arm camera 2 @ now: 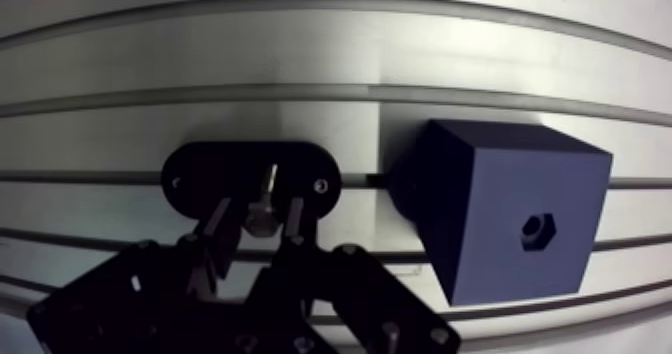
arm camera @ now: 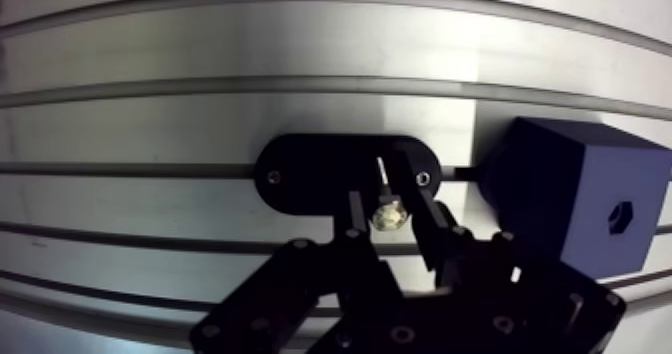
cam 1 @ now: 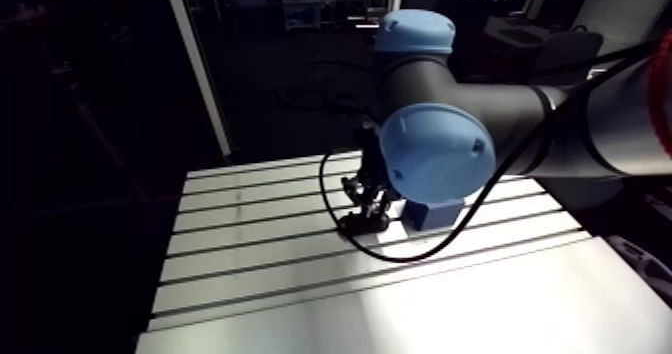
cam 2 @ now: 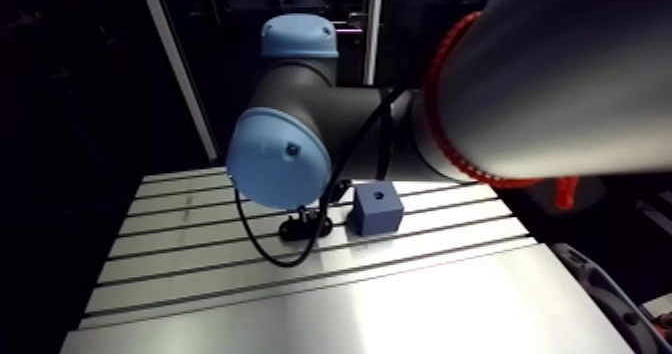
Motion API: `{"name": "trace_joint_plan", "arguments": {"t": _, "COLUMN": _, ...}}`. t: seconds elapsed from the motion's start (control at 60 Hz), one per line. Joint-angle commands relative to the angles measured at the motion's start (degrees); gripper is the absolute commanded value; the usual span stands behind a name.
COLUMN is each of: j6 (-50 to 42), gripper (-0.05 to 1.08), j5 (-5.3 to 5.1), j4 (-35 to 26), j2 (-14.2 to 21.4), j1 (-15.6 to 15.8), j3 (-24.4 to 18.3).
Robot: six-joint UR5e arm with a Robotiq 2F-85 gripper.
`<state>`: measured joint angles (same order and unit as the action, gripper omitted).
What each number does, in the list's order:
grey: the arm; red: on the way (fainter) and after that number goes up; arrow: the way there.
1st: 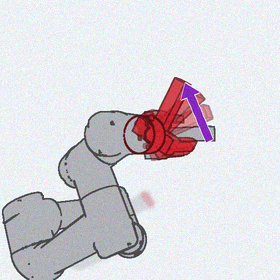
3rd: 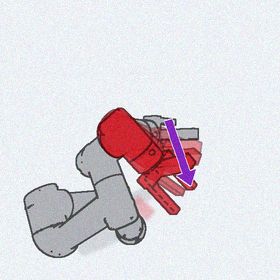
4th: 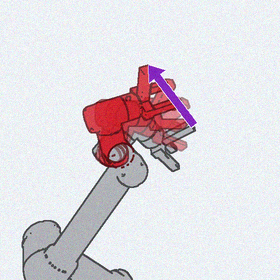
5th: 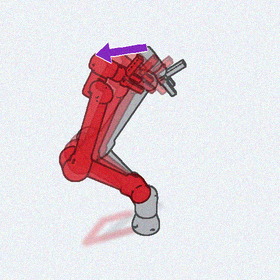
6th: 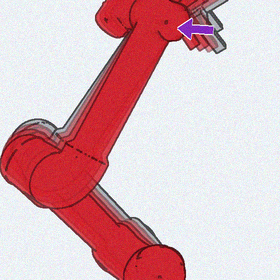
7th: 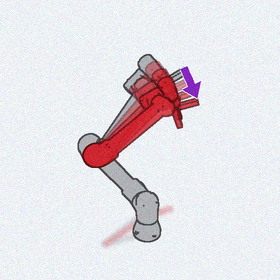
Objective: Pick up the M10 bolt and insert it into the hex recess until seated.
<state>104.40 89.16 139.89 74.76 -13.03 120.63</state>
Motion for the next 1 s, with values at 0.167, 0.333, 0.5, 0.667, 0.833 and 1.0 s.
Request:
{"name": "trace_joint_plan", "arguments": {"t": 0.167, "j6": 0.0, "gripper": 0.63, "j5": -0.01, "j4": 0.0, "j2": 0.0, "j1": 0.0, "j3": -0.2}}
{"name": "trace_joint_plan", "arguments": {"t": 0.333, "j6": 0.0, "gripper": 0.63, "j5": -0.08, "j4": 0.0, "j2": 0.1, "j1": 0.0, "j3": -0.2}}
{"name": "trace_joint_plan", "arguments": {"t": 0.5, "j6": 0.0, "gripper": 0.64, "j5": -0.08, "j4": 0.0, "j2": 0.0, "j1": 0.1, "j3": -0.2}}
{"name": "trace_joint_plan", "arguments": {"t": 0.667, "j6": 0.1, "gripper": 0.65, "j5": -0.16, "j4": 0.0, "j2": 0.1, "j1": 0.1, "j3": -0.2}}
{"name": "trace_joint_plan", "arguments": {"t": 0.833, "j6": 0.1, "gripper": 0.65, "j5": -0.08, "j4": 0.0, "j2": 0.0, "j1": 0.1, "j3": -0.2}}
{"name": "trace_joint_plan", "arguments": {"t": 1.0, "j6": 0.1, "gripper": 0.66, "j5": -0.16, "j4": 0.0, "j2": 0.0, "j1": 0.1, "j3": -0.3}}
